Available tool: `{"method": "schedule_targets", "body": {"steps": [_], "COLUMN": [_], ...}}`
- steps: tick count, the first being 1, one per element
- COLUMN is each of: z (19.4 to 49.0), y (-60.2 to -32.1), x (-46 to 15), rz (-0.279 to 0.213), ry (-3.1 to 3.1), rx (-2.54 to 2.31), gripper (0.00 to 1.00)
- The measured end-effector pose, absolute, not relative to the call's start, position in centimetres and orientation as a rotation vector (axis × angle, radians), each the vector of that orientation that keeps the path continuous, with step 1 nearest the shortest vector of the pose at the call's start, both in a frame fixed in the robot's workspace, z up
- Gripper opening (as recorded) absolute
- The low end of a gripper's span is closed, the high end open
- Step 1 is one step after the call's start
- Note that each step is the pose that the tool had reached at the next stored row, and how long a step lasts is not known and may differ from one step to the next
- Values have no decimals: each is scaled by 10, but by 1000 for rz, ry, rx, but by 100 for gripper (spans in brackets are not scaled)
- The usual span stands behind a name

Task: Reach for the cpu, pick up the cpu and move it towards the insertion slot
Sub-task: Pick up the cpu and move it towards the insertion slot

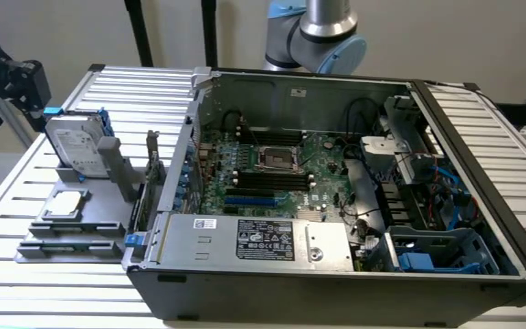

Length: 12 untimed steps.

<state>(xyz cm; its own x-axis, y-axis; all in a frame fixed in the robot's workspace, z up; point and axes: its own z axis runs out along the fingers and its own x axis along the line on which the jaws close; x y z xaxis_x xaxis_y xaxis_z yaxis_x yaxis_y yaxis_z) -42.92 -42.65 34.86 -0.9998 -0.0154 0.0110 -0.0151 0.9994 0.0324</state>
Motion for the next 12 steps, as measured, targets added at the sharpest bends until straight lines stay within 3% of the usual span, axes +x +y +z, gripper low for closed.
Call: {"method": "schedule_targets", "body": {"steps": [12], "z": [327], "y": [-432], "x": [-433], "rz": [-51], "ry": [-3130], "rx": [5], "gripper": [65]}}
